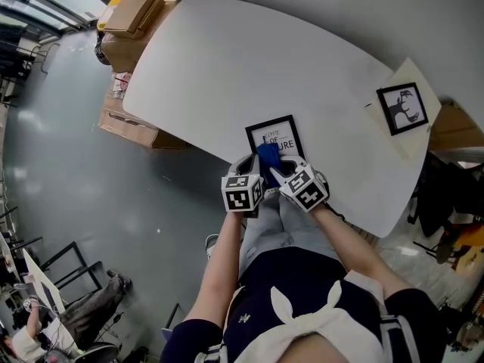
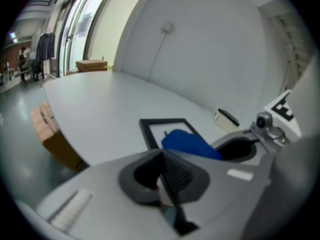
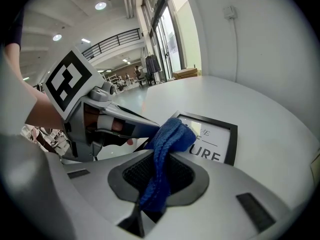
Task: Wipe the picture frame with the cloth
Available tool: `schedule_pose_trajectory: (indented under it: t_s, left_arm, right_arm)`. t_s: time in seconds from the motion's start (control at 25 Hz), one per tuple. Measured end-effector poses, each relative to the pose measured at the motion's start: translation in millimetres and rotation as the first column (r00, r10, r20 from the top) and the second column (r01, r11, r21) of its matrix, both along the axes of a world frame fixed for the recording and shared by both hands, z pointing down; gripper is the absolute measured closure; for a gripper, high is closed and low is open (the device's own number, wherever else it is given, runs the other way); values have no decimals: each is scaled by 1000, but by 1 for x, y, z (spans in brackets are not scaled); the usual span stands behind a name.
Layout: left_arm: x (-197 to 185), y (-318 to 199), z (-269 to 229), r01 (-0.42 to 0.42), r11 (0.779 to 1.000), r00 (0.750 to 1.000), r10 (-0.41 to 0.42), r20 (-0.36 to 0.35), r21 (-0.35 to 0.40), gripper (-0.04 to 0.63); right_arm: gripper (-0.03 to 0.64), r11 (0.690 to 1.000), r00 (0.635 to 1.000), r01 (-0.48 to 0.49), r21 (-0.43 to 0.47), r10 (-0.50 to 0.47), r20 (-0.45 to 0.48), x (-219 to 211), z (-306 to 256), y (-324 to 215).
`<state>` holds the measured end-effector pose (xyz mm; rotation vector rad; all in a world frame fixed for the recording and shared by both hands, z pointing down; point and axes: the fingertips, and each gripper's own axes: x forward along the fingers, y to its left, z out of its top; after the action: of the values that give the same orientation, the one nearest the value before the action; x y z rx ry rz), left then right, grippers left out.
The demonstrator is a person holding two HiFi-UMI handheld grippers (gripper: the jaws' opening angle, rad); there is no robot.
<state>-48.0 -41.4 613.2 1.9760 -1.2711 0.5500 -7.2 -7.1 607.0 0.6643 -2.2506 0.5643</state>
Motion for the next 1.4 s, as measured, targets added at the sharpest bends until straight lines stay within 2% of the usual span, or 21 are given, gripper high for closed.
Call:
schedule_pose_trajectory:
  t_s: [0.44, 1.04, 1.4]
  left_arm:
    - [-1, 0, -1, -2, 1000, 1000, 2, 3, 3, 592]
    - [-1, 0, -1, 2, 1000, 1000, -2, 15, 9, 592]
    - [-2, 0, 0, 9, 1000, 1000, -9, 27, 13, 592]
  right_arm:
    - [554, 999, 998, -51, -11, 50, -22, 18, 2, -9]
    - [554, 991, 989, -129, 20, 130, -70, 53, -1, -30]
    - [554, 989, 985, -145, 37, 148, -90, 63, -3, -30]
